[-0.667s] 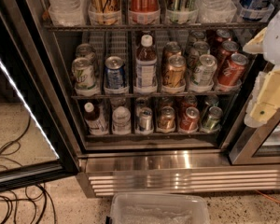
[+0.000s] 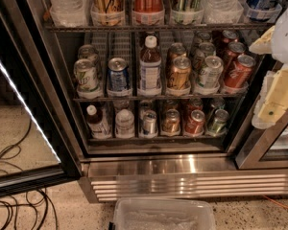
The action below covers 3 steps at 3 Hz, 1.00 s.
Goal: Pick orange can from bottom shelf of fridge
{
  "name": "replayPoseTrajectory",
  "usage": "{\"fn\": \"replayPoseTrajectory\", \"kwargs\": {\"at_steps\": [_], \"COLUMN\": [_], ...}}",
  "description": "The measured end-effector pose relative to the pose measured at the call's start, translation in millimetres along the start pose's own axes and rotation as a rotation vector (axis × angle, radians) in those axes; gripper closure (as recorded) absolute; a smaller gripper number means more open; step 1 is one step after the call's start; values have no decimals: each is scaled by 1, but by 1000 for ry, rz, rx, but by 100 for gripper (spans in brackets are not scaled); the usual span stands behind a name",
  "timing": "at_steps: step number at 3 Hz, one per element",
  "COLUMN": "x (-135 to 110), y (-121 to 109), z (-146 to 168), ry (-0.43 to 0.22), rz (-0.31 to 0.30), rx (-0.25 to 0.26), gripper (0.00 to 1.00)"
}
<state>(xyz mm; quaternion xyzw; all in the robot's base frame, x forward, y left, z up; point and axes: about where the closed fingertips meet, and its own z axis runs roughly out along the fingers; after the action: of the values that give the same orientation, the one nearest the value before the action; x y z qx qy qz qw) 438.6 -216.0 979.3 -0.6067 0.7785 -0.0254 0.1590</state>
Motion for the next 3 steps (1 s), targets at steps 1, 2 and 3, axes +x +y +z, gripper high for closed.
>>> {"fn": "replayPoseTrajectory", "kwargs": {"at_steps": [1,2,3], "x": [-8,-25,-40], "y": [-1,20,47], "z": [22,53,105], "ry": [-53,-142,-200], "rz": [26,109,199], "rx": [-2,1,-19], "gripper": [0,0,0]}}
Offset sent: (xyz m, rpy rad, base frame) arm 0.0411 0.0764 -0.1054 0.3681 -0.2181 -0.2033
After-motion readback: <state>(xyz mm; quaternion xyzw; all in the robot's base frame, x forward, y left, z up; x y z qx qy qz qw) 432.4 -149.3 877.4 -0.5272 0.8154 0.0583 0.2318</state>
